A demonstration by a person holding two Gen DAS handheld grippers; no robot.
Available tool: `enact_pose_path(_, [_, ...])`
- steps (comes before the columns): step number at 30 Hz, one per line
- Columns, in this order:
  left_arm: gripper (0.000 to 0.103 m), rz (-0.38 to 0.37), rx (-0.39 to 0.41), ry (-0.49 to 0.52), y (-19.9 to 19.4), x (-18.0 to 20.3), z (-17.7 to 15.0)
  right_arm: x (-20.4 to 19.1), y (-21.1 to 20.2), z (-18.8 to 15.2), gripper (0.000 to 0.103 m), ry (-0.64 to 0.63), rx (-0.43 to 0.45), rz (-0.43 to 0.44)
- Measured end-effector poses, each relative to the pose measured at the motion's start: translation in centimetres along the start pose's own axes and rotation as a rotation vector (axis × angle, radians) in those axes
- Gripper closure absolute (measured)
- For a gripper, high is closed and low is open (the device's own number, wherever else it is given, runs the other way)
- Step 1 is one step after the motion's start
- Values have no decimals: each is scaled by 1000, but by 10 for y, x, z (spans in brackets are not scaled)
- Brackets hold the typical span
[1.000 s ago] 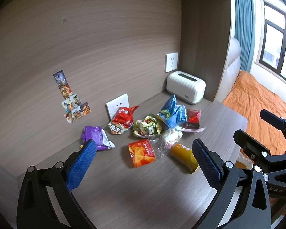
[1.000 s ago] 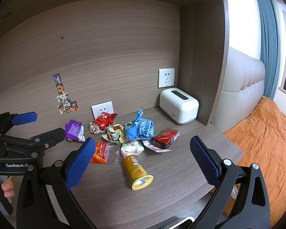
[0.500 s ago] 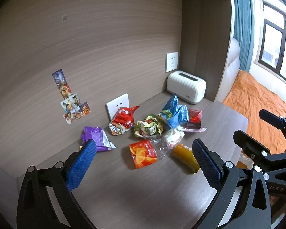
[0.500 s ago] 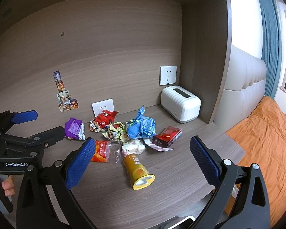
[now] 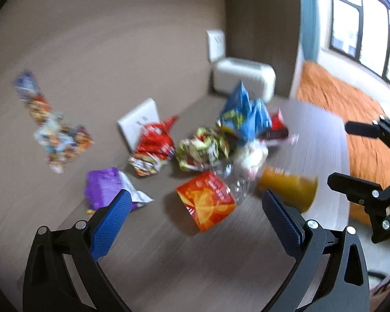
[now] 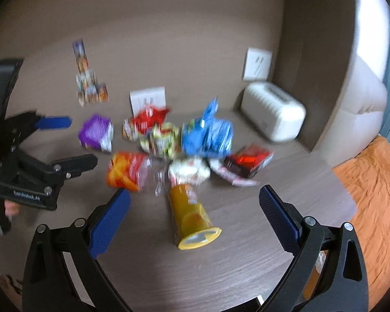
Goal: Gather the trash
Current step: 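Grasp the orange-labelled bottle with left tool while right tool grasps the yellow chip can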
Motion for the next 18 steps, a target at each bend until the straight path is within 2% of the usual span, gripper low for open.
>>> enact_pose_path(7, [5, -10, -65, 232, 67, 10, -1, 3, 61, -27, 4, 31, -141, 19])
enact_pose_path(13, [5, -58, -117, 348, 112, 20, -5, 4, 87, -41, 4, 38, -205, 36])
enact_pose_path(15, [5, -66, -121, 381, 120, 24, -8, 3, 90, -44, 9, 44, -215, 41])
enact_pose_path(18, [5, -95, -103, 393, 124, 29, -7, 1, 93, -48, 27, 60, -238, 62])
Point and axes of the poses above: each gripper's, at about its wrist camera, not at the fingertips, and y roughly the way its jaws point, x to its right, z to its top, the point moved 10 cm from there along y, roughly the way its jaws point, and after that the axes turned 5 degrees about -x, right-handed, at the moved point
